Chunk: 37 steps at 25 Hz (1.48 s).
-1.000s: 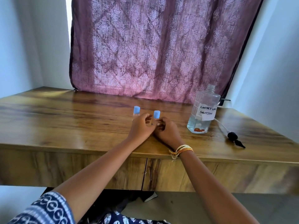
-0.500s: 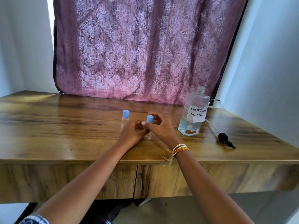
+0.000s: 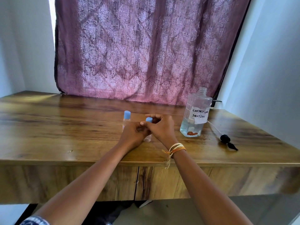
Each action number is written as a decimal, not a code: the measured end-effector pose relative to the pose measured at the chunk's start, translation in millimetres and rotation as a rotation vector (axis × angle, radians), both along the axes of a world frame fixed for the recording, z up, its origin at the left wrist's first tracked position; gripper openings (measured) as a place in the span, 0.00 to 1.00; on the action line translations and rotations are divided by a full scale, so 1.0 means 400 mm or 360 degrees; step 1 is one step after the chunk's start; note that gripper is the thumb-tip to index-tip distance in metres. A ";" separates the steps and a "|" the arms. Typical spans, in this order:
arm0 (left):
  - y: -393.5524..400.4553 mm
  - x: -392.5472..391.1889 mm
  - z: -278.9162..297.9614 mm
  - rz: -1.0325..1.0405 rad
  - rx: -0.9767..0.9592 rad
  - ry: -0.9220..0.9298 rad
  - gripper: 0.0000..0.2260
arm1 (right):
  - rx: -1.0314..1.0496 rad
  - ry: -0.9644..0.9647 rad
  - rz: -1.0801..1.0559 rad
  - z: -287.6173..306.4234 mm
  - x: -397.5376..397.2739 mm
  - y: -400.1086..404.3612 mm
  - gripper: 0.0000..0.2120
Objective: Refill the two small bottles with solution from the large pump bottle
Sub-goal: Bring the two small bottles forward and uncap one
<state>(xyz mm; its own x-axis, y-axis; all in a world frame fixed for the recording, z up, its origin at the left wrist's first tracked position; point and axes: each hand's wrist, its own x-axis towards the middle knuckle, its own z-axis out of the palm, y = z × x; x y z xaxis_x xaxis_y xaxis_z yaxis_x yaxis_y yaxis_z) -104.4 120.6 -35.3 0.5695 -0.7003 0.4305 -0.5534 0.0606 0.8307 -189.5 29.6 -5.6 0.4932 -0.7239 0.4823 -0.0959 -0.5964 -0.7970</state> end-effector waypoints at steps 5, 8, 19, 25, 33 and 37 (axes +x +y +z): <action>0.000 0.011 -0.002 -0.0098 -0.0018 0.0120 0.04 | 0.0002 0.0040 0.0261 0.000 0.009 -0.011 0.14; -0.009 0.017 -0.007 -0.0099 0.0008 0.0128 0.04 | 0.0050 0.0043 0.0455 -0.001 -0.006 -0.022 0.16; -0.013 0.019 -0.009 -0.0047 0.0048 0.0216 0.10 | 0.0339 -0.0089 0.0622 0.031 -0.032 -0.003 0.24; -0.012 0.016 -0.008 -0.0044 0.0072 0.0204 0.12 | 0.0280 -0.0079 0.0492 0.026 -0.028 -0.003 0.23; -0.008 0.012 -0.004 -0.0013 0.0083 0.0148 0.10 | 0.0197 -0.0024 0.0437 0.015 -0.018 -0.015 0.32; -0.014 0.021 -0.010 -0.0028 0.0105 0.0193 0.12 | 0.0313 -0.0030 0.0591 0.015 -0.034 -0.018 0.31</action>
